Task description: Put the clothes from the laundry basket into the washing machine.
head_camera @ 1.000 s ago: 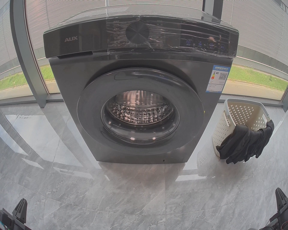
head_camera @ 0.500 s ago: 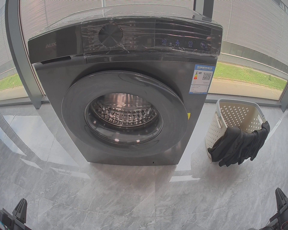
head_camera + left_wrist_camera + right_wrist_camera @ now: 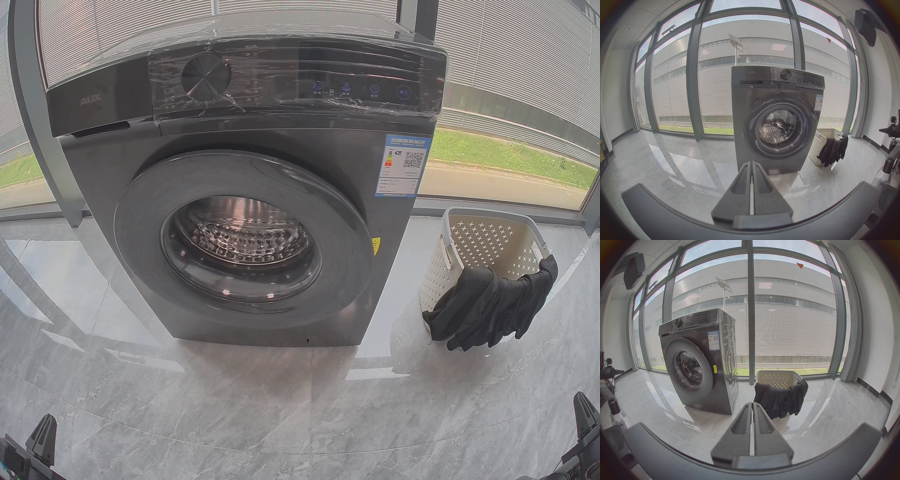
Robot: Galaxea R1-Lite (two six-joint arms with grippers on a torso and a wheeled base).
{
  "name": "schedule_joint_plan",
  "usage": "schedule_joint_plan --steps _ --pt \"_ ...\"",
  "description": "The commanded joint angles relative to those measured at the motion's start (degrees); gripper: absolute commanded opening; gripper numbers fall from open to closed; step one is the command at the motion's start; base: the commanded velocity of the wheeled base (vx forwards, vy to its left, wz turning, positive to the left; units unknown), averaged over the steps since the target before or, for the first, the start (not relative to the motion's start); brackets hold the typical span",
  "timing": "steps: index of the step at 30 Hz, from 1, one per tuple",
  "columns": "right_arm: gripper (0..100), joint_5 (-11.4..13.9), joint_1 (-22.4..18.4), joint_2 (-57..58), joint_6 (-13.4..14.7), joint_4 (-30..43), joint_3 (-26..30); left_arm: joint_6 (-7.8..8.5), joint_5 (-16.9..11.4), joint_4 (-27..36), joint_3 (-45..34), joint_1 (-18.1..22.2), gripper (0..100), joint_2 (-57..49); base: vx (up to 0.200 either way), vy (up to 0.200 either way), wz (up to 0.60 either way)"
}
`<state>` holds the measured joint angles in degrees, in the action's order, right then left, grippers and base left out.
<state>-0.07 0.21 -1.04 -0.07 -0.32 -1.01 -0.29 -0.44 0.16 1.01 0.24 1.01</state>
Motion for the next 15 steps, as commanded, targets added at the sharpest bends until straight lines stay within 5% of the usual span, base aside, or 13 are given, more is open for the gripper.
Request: schedule_joint_plan --steps 1,7,15 --pt "0 0.07 -0.03 1.04 -0.01 -0.03 1.01 -0.06 -0.09 0.02 -1.01 -0.07 0 -1.01 0.0 -0.2 0.0" --pt "0 0.07 0.06 1.04 -0.1 -0.03 1.01 -0.06 -0.09 0.02 -1.01 0.02 0 -1.01 0.0 -0.1 0.0" --pt "0 0.07 0.06 1.04 -0.01 -0.03 1.01 -0.06 -0.09 0.02 -1.01 -0.07 0 -1.01 0.0 0.0 -0.45"
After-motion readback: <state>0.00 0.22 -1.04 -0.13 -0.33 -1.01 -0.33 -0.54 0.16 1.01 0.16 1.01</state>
